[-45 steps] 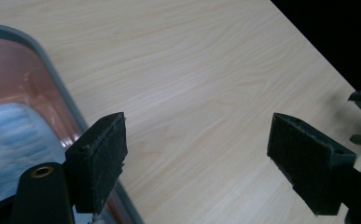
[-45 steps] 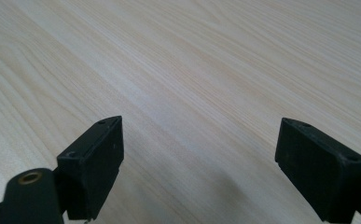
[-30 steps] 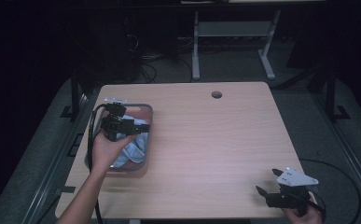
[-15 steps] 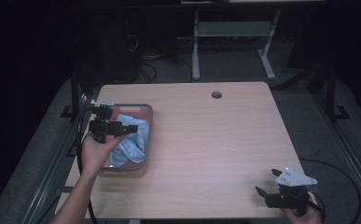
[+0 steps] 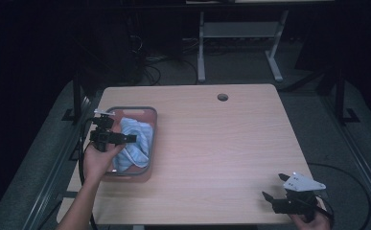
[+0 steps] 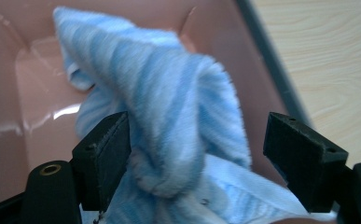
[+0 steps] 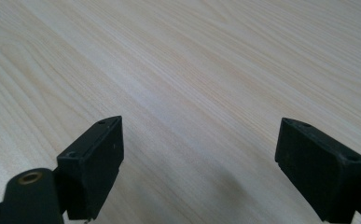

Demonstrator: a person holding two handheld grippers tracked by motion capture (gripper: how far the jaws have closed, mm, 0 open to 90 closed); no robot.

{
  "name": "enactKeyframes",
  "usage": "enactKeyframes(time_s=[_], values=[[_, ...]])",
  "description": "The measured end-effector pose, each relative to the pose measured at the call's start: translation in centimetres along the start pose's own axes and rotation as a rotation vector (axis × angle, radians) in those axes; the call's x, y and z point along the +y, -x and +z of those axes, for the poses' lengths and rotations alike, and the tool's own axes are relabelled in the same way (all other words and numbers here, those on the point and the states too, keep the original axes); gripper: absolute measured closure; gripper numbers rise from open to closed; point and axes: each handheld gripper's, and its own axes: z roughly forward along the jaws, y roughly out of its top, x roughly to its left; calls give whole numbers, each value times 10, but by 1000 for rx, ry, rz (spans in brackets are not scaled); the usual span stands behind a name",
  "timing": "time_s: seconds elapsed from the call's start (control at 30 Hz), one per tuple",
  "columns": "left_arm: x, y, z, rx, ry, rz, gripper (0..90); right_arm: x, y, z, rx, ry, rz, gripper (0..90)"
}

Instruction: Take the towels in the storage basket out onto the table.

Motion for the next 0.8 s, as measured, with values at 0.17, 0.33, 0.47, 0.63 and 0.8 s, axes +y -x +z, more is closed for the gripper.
enactKeyframes(time_s=[0.17,0.33,0.47,0.63,0.8], values=[[1,1,9,23,-30,1,233,0,0,0,0,4,-5,148],[2,2,19,67,-53,-2,309,1,0,0,3,6,-8,148],[3,2,27,117,-97,8,344,0,-1,-1,2,7,-4,148],[2,3,35,153,-150,46,458,1,0,-1,2,11,-3,148],[1,0,37,117,-162,39,619,1,-1,1,5,6,-11,148]])
